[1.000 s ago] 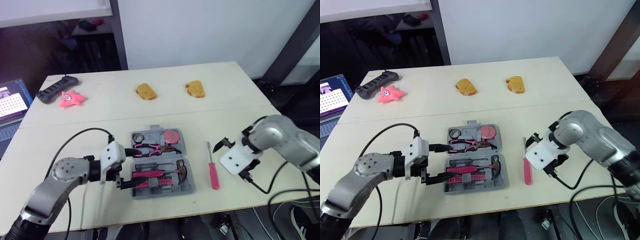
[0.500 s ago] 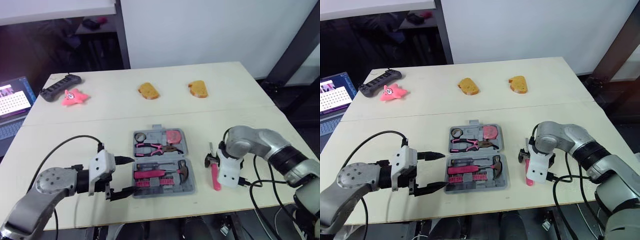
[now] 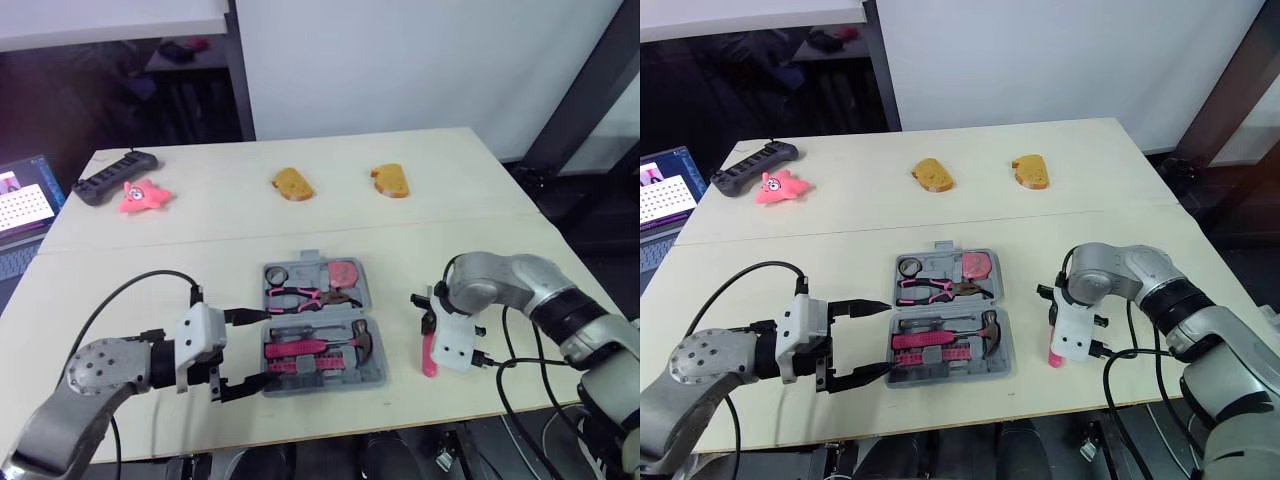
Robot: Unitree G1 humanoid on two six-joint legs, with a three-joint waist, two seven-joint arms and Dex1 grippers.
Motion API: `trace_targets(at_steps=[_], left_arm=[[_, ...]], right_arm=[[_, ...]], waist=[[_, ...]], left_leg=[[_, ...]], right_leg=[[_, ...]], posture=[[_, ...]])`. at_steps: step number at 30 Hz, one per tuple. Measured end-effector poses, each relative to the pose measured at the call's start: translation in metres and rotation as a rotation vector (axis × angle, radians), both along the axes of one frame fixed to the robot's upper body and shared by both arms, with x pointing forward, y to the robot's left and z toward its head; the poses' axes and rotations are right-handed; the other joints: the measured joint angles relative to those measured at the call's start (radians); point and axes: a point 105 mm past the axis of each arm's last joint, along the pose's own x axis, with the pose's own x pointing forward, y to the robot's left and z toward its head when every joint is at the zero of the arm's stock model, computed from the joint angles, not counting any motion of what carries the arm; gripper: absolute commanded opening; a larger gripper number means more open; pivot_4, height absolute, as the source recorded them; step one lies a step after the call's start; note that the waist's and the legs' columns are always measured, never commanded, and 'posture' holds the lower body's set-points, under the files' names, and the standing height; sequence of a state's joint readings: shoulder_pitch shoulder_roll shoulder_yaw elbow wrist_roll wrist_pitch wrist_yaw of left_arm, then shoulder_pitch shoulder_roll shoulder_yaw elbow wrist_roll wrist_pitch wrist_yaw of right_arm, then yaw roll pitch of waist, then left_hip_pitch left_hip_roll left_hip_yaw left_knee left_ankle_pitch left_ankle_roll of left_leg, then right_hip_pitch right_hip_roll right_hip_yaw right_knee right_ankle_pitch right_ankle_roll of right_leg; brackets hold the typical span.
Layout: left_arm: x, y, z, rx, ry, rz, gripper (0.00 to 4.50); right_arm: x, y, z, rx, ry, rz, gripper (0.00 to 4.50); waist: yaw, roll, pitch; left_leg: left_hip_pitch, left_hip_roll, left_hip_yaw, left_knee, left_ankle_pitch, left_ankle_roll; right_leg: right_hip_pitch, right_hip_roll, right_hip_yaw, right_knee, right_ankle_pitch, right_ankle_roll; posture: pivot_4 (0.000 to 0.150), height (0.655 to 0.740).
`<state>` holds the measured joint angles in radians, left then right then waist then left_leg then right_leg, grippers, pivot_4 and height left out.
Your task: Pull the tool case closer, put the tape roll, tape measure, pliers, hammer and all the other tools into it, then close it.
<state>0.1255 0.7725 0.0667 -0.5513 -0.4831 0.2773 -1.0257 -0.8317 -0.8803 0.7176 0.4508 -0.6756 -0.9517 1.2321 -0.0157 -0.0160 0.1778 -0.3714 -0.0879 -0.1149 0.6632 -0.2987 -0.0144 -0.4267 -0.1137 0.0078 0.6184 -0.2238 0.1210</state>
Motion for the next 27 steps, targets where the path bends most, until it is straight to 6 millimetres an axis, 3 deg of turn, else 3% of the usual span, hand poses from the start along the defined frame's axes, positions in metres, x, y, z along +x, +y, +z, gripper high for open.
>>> trace_targets(at_steps=[2, 5, 7, 8, 11, 14, 16, 18, 21, 27], left_arm=[[0.005, 0.0, 0.007, -0.001, -0.024, -0.007, 4.5], [0.014, 0.002, 0.016, -0.012, -0.048, 0.005, 4.5], [0.018, 0.002, 0.019, -0.024, -0.058, 0.014, 4.5], [0.019, 0.002, 0.019, -0.026, -0.061, 0.013, 4.5], [0.021, -0.003, 0.02, -0.044, -0.065, 0.003, 4.5], [0.021, -0.007, 0.019, -0.056, -0.056, -0.008, 4.5], [0.023, -0.009, 0.022, -0.057, -0.069, -0.017, 4.5], [0.023, -0.009, 0.022, -0.056, -0.071, -0.019, 4.5], [0.024, -0.008, 0.02, -0.055, -0.06, -0.021, 4.5], [0.022, -0.01, 0.018, -0.053, -0.049, -0.039, 4.5]], right_arm=[[-0.001, 0.001, 0.008, 0.062, 0.001, -0.071, 0.35], [-0.005, 0.004, 0.035, 0.212, 0.033, -0.324, 0.35], [-0.009, 0.011, 0.06, 0.351, 0.108, -0.628, 0.35], [-0.01, 0.012, 0.065, 0.382, 0.133, -0.707, 0.35], [-0.013, 0.018, 0.082, 0.562, 0.334, -1.247, 0.35], [-0.012, 0.019, 0.075, 0.657, 0.469, -1.652, 0.35], [-0.015, 0.007, 0.061, 0.655, 0.497, -1.934, 0.35], [-0.015, -0.004, 0.048, 0.662, 0.517, -2.106, 0.35], [-0.007, -0.012, 0.028, 0.708, 0.54, -2.283, 0.35], [0.007, -0.017, 0.003, 0.839, 0.467, -2.48, 0.35]], waist=[[0.002, 0.003, 0.002], [0.006, 0.008, 0.004], [0.004, 0.009, 0.005], [0.002, 0.009, 0.005], [0.005, 0.009, 0.005], [0.009, 0.009, 0.005], [0.022, 0.009, 0.005], [0.028, 0.008, 0.005], [0.028, 0.009, 0.005], [0.023, 0.008, 0.004]], left_leg=[[-0.001, 0.0, 0.0, 0.0, 0.0, 0.0], [-0.002, 0.0, -0.001, 0.0, 0.0, 0.001], [-0.002, 0.0, -0.001, 0.0, -0.001, 0.001], [-0.002, 0.0, -0.001, 0.0, -0.001, 0.001], [-0.003, 0.0, -0.001, 0.0, -0.001, 0.001], [-0.004, -0.001, -0.001, 0.0, -0.001, 0.001], [-0.005, -0.002, -0.001, 0.0, -0.001, 0.002], [-0.006, -0.002, 0.0, 0.001, -0.001, 0.002], [-0.006, -0.003, 0.001, 0.001, -0.001, 0.002], [-0.005, -0.002, 0.001, 0.001, -0.001, 0.001]], right_leg=[[-0.001, 0.0, 0.0, 0.0, 0.0, 0.0], [-0.001, -0.001, 0.0, 0.0, 0.0, 0.0], [-0.002, -0.001, 0.0, 0.0, 0.0, 0.0], [-0.002, -0.001, 0.0, 0.0, 0.0, 0.0], [-0.002, -0.001, 0.0, 0.0, 0.0, -0.001], [-0.003, -0.004, 0.0, -0.001, 0.0, -0.002], [-0.004, -0.004, -0.001, -0.001, 0.001, -0.002], [-0.004, -0.005, -0.001, -0.002, 0.001, -0.001], [-0.005, -0.005, 0.0, -0.001, 0.001, 0.0], [-0.005, -0.004, 0.0, 0.0, 0.002, 0.0]], posture=[[0.15, 0.7219], [0.15, 0.7219], [0.15, 0.7219], [0.15, 0.7219], [0.15, 0.7219], [0.15, 0.7219], [0.15, 0.7219], [0.15, 0.7219], [0.15, 0.7219], [0.15, 0.7219]])
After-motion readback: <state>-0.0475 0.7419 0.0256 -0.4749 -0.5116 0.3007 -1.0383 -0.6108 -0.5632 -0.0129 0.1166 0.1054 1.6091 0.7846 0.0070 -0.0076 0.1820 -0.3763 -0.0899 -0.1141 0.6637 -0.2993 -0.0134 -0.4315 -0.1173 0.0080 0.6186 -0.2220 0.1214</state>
